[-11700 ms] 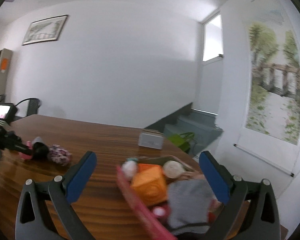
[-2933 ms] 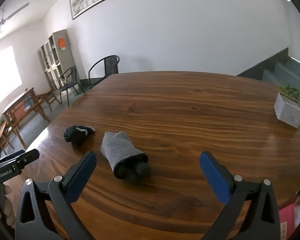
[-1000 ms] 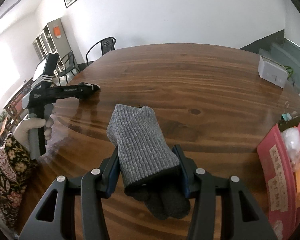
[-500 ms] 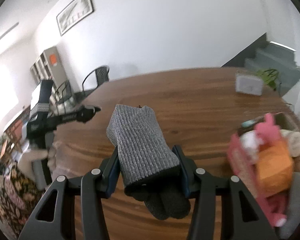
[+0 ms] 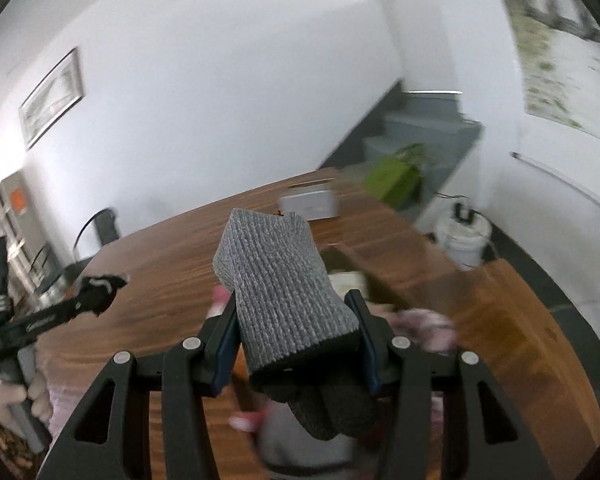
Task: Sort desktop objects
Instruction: 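Carry the pom-pom into the pink box and open the left tool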
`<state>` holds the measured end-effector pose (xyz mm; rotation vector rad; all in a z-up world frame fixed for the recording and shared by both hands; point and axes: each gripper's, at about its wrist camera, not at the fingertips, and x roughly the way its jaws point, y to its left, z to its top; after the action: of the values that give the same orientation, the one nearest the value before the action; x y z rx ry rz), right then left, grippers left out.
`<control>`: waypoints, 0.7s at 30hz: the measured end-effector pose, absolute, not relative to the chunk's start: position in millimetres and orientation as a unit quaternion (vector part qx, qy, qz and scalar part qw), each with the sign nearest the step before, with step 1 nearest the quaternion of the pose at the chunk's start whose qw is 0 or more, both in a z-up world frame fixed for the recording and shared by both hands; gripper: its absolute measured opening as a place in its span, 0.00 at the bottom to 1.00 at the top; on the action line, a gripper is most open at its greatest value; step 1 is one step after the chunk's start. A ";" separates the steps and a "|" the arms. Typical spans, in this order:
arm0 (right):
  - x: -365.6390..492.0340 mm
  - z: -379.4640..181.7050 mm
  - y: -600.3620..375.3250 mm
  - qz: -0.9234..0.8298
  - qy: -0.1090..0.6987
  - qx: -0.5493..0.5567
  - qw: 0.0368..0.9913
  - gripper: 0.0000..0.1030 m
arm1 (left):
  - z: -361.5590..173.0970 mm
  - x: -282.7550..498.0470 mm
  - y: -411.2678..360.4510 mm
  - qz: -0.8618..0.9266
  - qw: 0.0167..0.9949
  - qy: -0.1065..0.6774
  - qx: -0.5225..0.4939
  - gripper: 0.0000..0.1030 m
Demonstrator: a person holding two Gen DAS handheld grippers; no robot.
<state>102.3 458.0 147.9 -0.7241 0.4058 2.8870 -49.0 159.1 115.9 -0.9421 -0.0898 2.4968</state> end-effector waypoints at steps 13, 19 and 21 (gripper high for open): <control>130.1 135.5 498.1 0.956 0.160 -0.228 0.095 0.52 | 133.1 -11.7 280.6 0.874 0.336 0.014 -0.350 0.49; 134.3 132.4 502.3 0.956 0.161 -0.226 0.097 0.52 | 119.4 -17.3 324.3 0.860 0.355 0.037 -0.364 0.49; 133.6 130.9 503.9 0.956 0.160 -0.225 0.099 0.52 | 113.5 -19.0 335.5 0.855 0.359 0.045 -0.370 0.49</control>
<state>133.6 503.9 130.9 -0.6664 0.4746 2.8274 -19.0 335.5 113.5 -0.9556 0.1173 2.2065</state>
